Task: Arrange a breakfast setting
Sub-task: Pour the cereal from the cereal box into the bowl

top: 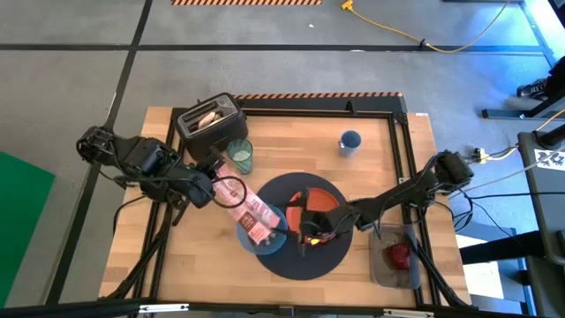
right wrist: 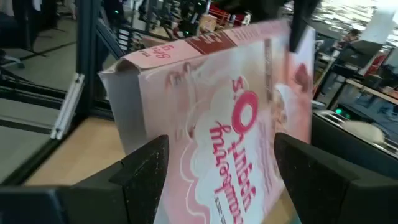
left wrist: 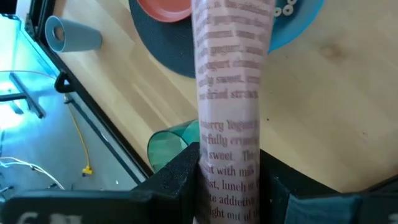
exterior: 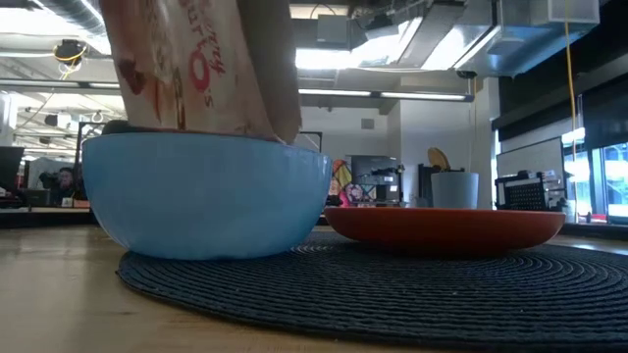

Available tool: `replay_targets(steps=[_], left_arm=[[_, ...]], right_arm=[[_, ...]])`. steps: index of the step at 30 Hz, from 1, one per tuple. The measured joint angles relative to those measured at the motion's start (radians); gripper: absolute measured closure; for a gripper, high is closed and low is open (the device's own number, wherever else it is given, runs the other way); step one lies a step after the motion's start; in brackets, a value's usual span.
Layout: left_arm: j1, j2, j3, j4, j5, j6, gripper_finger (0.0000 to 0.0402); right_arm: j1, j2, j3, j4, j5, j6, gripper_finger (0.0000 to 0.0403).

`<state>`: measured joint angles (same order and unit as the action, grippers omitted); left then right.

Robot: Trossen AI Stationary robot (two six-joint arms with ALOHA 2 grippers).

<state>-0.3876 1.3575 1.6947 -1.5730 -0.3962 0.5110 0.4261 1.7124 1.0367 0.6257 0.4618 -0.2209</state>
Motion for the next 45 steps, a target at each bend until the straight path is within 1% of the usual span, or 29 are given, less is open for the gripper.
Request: replay_targets(steps=[2,4,5,9,11,12,15,18,24,26,29,31,36,42,45], left_arm=[[0.007,0.0,0.0,0.0,0.018,0.0,0.0292],[0.015,0.0,0.0,0.0,0.04,0.0,0.0292],[0.018,0.0,0.0,0.0,0.047,-0.001,0.0292],[0.021,0.0,0.0,0.003,0.047,-0.007,0.0292],[0.021,0.0,0.0,0.003,0.053,-0.007,0.0292],[0.021,0.0,0.0,0.003,0.062,-0.007,0.0292],[0.021,0.0,0.0,0.003,0.083,-0.006,0.0292],[0.021,0.0,0.0,0.003,0.09,-0.005,0.0292],[0.021,0.0,0.0,0.003,0.098,-0.007,0.0292],[0.021,0.0,0.0,0.003,0.105,-0.011,0.0292],[0.021,0.0,0.0,0.002,0.121,-0.012,0.0292],[0.021,0.0,0.0,0.002,0.126,-0.012,0.0292],[0.035,0.001,0.0,0.002,0.126,-0.012,0.0292],[0.068,0.001,0.0,0.002,0.131,-0.014,0.0292],[0.083,0.001,0.0,0.002,0.158,-0.016,0.0292]], right_arm=[[0.0,0.025,0.041,-0.014,0.01,-0.001,0.0123],[0.001,0.03,0.079,-0.086,0.046,-0.012,0.0123],[0.005,0.03,0.098,-0.135,0.084,-0.016,0.0123],[0.044,0.03,0.171,-0.262,0.301,-0.058,0.0123],[0.073,0.029,0.215,-0.333,0.356,-0.074,0.0123],[0.088,0.029,0.236,-0.376,0.366,-0.073,0.0123],[0.133,0.029,0.289,-0.47,0.375,-0.066,0.0123],[0.166,0.028,0.308,-0.479,0.375,-0.072,0.0123],[0.185,0.028,0.308,-0.556,0.374,-0.077,0.0123],[0.183,0.036,0.308,-0.553,0.372,-0.1,0.0123],[0.183,0.061,0.308,-0.525,0.37,-0.174,0.0123],[0.183,0.08,0.307,-0.485,0.38,-0.255,0.0123],[0.183,0.118,0.307,-0.342,0.435,-0.46,0.0123],[0.171,0.127,0.307,-0.271,0.414,-0.632,0.0123],[0.151,0.152,0.307,-0.255,0.388,-0.75,0.0123]])
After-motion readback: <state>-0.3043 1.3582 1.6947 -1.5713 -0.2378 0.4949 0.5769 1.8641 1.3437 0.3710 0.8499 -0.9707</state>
